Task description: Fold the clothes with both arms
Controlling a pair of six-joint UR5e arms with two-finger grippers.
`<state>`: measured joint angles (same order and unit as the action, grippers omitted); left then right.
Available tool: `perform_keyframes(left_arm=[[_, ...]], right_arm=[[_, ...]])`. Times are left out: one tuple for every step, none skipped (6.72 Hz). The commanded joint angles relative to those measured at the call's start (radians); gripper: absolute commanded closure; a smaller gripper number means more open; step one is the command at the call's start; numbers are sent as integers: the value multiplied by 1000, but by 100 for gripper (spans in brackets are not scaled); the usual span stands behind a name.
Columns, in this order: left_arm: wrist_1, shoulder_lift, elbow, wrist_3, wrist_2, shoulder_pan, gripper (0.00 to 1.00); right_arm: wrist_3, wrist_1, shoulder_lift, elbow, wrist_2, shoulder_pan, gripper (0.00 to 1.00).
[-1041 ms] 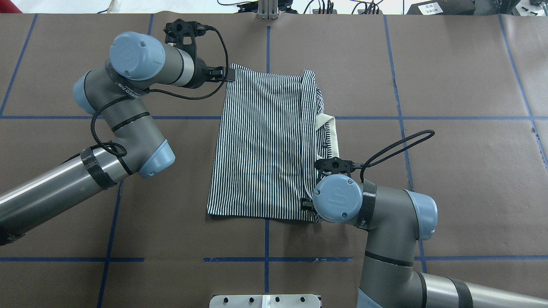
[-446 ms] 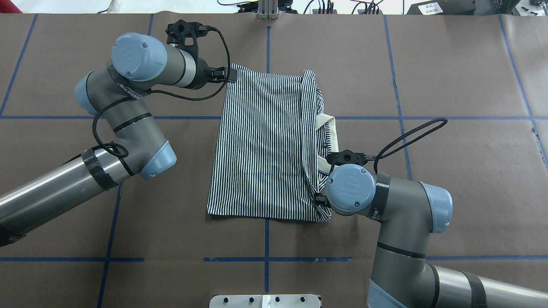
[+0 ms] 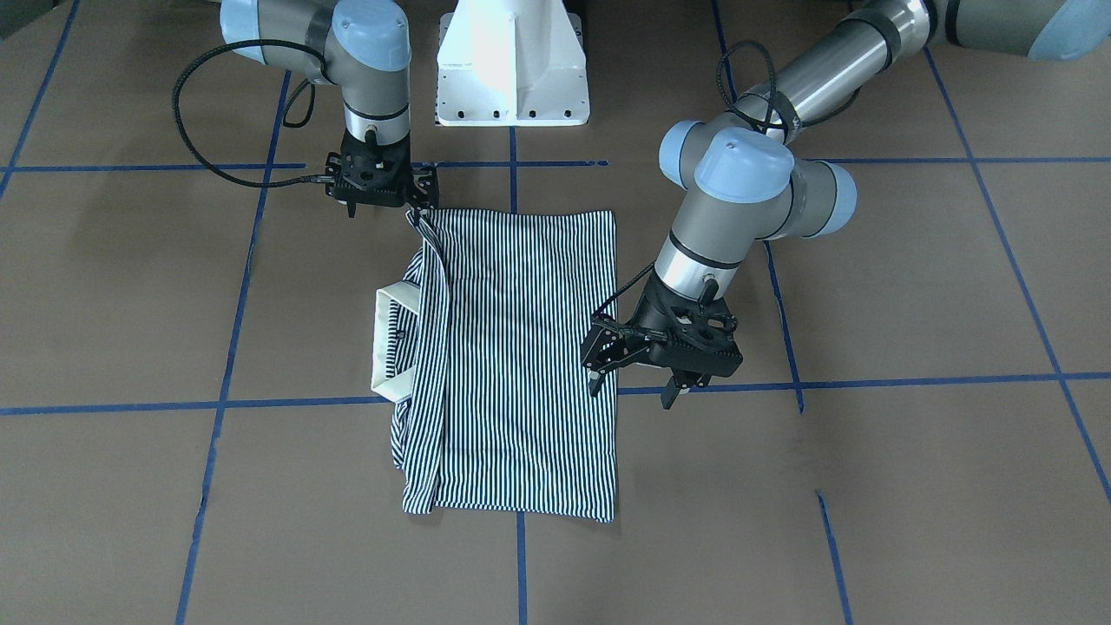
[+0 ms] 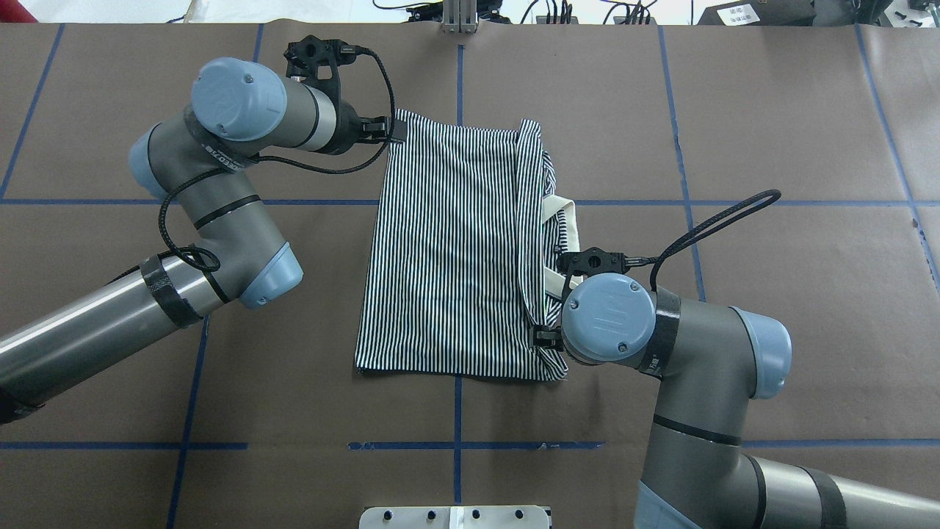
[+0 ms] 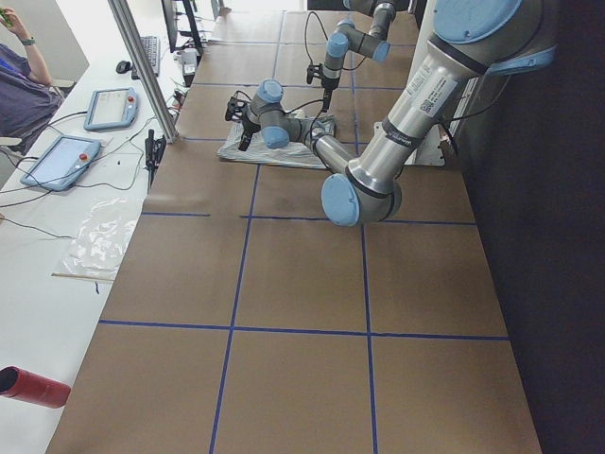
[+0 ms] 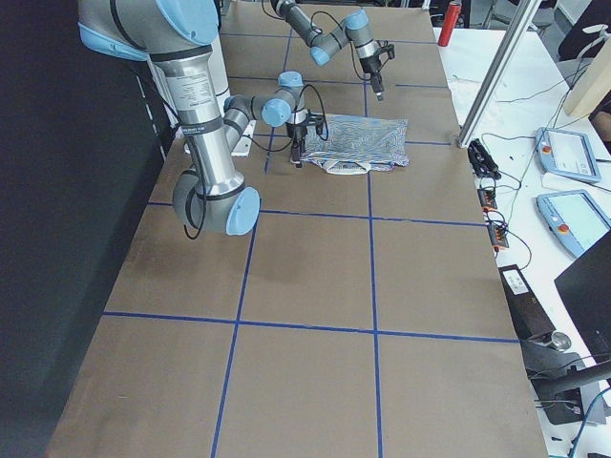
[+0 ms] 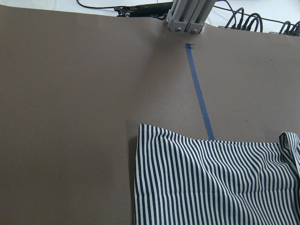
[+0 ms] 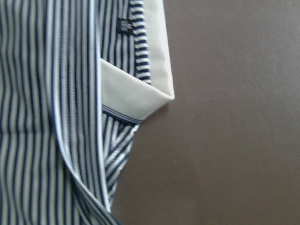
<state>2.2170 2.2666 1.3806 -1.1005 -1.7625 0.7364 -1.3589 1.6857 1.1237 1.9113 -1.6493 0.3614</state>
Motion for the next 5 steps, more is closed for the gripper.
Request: perform_keyframes(left_arm=[[1,-1,0,2,0,0,0],[1,-2,0,2,0,0,0],[1,-2,0,1,0,0,0],[1,-4,-2,1,0,0,0],[1,-4,-3,1,0,0,0]], right_arm=[[18,-159,-15,-52,45,1,2],[50,-185,-15,-61,51,1,16],[67,-216,-15,-69,52,1,24],[67,-257,-12,-89,51,1,31],[67,-292,-12,-112,51,-2,42]])
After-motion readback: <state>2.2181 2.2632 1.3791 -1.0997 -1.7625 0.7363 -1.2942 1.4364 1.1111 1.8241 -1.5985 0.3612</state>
